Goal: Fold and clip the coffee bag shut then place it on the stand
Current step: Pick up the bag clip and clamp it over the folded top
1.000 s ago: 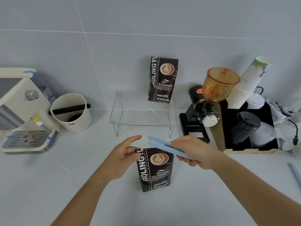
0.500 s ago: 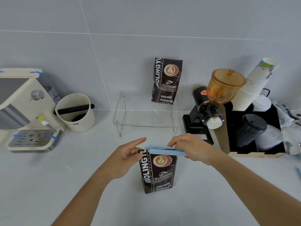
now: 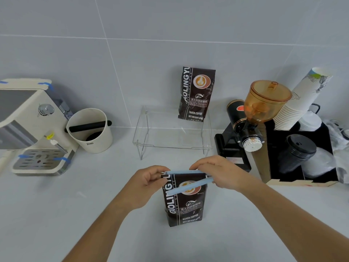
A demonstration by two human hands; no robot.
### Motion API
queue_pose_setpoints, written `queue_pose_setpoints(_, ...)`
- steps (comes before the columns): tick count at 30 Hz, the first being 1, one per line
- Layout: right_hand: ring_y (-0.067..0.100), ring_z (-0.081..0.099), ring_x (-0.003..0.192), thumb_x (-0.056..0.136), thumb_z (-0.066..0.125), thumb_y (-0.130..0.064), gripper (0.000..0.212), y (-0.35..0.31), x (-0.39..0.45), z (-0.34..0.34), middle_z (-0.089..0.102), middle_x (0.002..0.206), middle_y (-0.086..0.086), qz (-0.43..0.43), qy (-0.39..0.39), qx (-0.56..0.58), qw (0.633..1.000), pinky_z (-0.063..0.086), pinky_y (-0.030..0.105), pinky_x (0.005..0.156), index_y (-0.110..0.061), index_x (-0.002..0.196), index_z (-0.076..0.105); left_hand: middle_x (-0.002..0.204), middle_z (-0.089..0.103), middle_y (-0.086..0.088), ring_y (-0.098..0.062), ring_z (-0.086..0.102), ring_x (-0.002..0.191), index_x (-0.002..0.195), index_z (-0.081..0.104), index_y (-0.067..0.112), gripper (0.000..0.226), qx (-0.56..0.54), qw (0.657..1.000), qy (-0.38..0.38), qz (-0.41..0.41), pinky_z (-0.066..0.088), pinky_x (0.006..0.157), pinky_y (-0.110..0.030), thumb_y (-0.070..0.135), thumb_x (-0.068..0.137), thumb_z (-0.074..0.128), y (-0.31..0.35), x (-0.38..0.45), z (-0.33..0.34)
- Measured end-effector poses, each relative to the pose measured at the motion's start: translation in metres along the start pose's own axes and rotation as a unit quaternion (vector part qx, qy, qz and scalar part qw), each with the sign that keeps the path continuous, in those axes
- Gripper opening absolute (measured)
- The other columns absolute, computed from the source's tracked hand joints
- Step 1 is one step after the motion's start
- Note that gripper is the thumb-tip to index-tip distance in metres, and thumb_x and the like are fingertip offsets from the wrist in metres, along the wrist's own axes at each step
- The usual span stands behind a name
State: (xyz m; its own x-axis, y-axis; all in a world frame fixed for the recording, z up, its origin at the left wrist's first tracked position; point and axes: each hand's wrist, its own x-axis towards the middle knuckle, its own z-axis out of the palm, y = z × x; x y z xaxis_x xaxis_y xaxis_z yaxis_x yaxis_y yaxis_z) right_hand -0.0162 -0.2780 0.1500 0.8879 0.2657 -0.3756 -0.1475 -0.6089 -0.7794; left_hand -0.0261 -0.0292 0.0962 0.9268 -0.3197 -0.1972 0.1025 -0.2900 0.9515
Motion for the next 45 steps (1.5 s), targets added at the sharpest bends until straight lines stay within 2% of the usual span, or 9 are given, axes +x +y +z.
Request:
queue_pose_setpoints(3, 0.015, 0.060, 0.066, 0.098, 0.044, -0.012, 0.030, 0.015, -0.010, -0.013, 0.067, 0.100, 0.005, -0.005, 0.009, 0.032, 0.999, 0.053, 0.022, 0.048, -0.026, 0.102, 0.071, 0.095, 0.079, -0.001, -0.020, 0.072, 0.091, 0.098, 0.069, 0.027, 0.024, -0.005, 1.000, 0.003, -0.002, 0.052, 0.093, -0.047, 0.006, 0.093, 0.059, 0.000, 0.001, 0.000)
queue_pose_setpoints(8, 0.013, 0.072, 0.078, 0.087, 0.066, -0.006, 0.034, 0.031, -0.023, -0.028, 0.072, 0.092, -0.008, -0.015, 0.010, -0.033, 0.999, 0.062, 0.033, 0.077, -0.031, 0.110, 0.070, 0.087, 0.079, -0.006, -0.022, 0.071, 0.085, 0.088, 0.071, 0.025, 0.024, -0.022, 1.000, 0.010, -0.005, 0.052, 0.090, -0.046, 0.003, 0.090, 0.063, -0.001, 0.004, -0.001)
queue_pose_setpoints(12, 0.006, 0.070, 0.087, 0.083, 0.074, -0.016, 0.032, 0.033, -0.021, -0.023, 0.075, 0.095, -0.010, -0.046, 0.043, -0.056, 0.996, 0.060, 0.030, 0.085, -0.029, 0.112, 0.071, 0.083, 0.079, -0.008, -0.021, 0.071, 0.079, 0.086, 0.068, 0.016, 0.014, -0.033, 0.999, 0.024, -0.010, 0.054, 0.083, -0.041, 0.002, 0.087, 0.066, -0.002, 0.005, -0.001)
queue_pose_setpoints(19, -0.004, 0.065, 0.087, 0.083, 0.073, -0.018, 0.029, 0.033, -0.015, -0.014, 0.070, 0.084, -0.020, -0.088, 0.056, -0.079, 0.991, 0.057, 0.014, 0.078, -0.024, 0.112, 0.072, 0.080, 0.078, -0.008, -0.018, 0.071, 0.074, 0.088, 0.066, 0.007, 0.011, -0.081, 0.995, 0.039, -0.031, 0.057, 0.071, -0.023, -0.004, 0.085, 0.066, -0.004, 0.005, -0.002)
queue_pose_setpoints(25, 0.014, 0.068, 0.087, 0.084, 0.072, -0.027, 0.028, 0.035, -0.013, -0.006, 0.075, 0.093, -0.011, -0.120, 0.070, -0.136, 0.981, 0.052, 0.010, 0.072, -0.028, 0.111, 0.073, 0.071, 0.076, -0.005, -0.011, 0.071, 0.065, 0.086, 0.062, 0.000, 0.005, -0.116, 0.991, 0.044, -0.049, 0.054, 0.060, -0.017, -0.004, 0.086, 0.065, 0.001, 0.001, -0.005)
queue_pose_setpoints(29, 0.014, 0.067, 0.084, 0.085, 0.071, -0.026, 0.025, 0.032, -0.013, -0.003, 0.070, 0.090, -0.016, -0.129, 0.082, -0.138, 0.978, 0.050, 0.007, 0.071, -0.026, 0.109, 0.074, 0.072, 0.074, -0.006, -0.013, 0.070, 0.069, 0.082, 0.064, 0.006, 0.008, -0.119, 0.990, 0.050, -0.058, 0.055, 0.062, -0.020, 0.000, 0.085, 0.067, 0.003, 0.001, -0.003)
queue_pose_setpoints(32, 0.014, 0.066, 0.084, 0.085, 0.071, -0.029, 0.024, 0.030, -0.013, 0.001, 0.074, 0.096, -0.011, -0.135, 0.106, -0.155, 0.973, 0.049, 0.006, 0.064, -0.025, 0.108, 0.074, 0.073, 0.073, -0.008, -0.020, 0.071, 0.077, 0.078, 0.066, 0.012, 0.012, -0.115, 0.990, 0.053, -0.065, 0.059, 0.076, -0.032, 0.002, 0.085, 0.068, 0.002, 0.000, -0.004)
queue_pose_setpoints(39, -0.017, 0.056, 0.079, 0.087, 0.069, -0.026, 0.020, 0.028, -0.014, 0.009, 0.076, 0.091, -0.006, -0.174, 0.128, -0.168, 0.962, 0.042, -0.001, 0.065, -0.018, 0.105, 0.074, 0.072, 0.072, -0.009, -0.023, 0.072, 0.080, 0.080, 0.068, 0.007, 0.010, -0.168, 0.982, 0.054, -0.063, 0.060, 0.078, -0.029, 0.000, 0.087, 0.065, -0.001, -0.004, -0.004)
queue_pose_setpoints(45, -0.007, 0.057, 0.068, 0.086, 0.069, -0.026, 0.024, 0.031, -0.017, 0.014, 0.069, 0.088, -0.010, -0.170, 0.150, -0.166, 0.960, 0.045, 0.003, 0.060, -0.015, 0.107, 0.073, 0.099, 0.077, 0.010, -0.007, 0.072, 0.093, 0.101, 0.074, 0.025, 0.024, 0.063, 0.998, -0.003, 0.012, 0.052, 0.084, -0.015, 0.010, 0.082, 0.074, -0.001, -0.012, -0.016)
